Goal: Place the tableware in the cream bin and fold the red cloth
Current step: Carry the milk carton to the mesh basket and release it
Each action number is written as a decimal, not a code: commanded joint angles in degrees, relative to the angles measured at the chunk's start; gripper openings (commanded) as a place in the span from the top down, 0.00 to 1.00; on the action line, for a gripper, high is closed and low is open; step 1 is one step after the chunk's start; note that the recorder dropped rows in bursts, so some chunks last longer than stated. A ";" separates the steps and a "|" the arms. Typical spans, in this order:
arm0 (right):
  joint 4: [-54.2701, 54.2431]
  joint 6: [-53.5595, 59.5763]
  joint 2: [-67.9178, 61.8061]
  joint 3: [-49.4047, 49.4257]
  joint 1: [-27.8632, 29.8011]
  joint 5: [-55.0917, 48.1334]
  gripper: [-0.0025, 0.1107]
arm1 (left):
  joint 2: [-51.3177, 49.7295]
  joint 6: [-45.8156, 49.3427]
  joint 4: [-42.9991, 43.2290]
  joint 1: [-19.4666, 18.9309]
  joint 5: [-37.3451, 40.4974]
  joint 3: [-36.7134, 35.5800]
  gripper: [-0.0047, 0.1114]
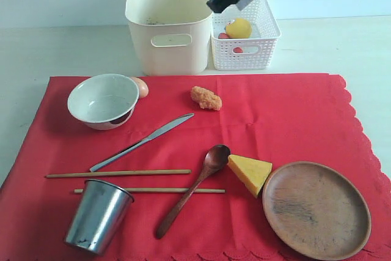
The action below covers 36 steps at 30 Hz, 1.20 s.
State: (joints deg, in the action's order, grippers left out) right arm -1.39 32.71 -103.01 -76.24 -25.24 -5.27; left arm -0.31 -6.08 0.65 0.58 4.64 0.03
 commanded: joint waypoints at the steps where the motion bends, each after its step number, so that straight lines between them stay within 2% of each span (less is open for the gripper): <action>1: -1.27 -5.21 -2.00 -0.13 2.79 8.36 0.98 | 0.31 -0.09 -0.16 0.01 -0.05 -0.03 0.94; 11: -1.65 -15.45 -11.18 -0.13 6.07 24.47 0.98 | 0.31 -0.09 -0.16 0.01 -0.05 -0.03 0.94; 17: -7.96 -16.30 -16.57 -0.13 7.74 31.60 0.98 | 0.31 -0.09 -0.16 0.01 -0.05 -0.03 0.94; 36: -11.35 -16.43 -21.76 -0.13 8.27 35.32 0.97 | 0.31 -0.09 -0.16 0.01 -0.05 -0.03 0.94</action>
State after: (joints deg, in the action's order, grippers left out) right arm -12.18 16.34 -125.13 -76.24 -17.04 26.94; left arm -0.31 -6.08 0.65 0.58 4.64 0.03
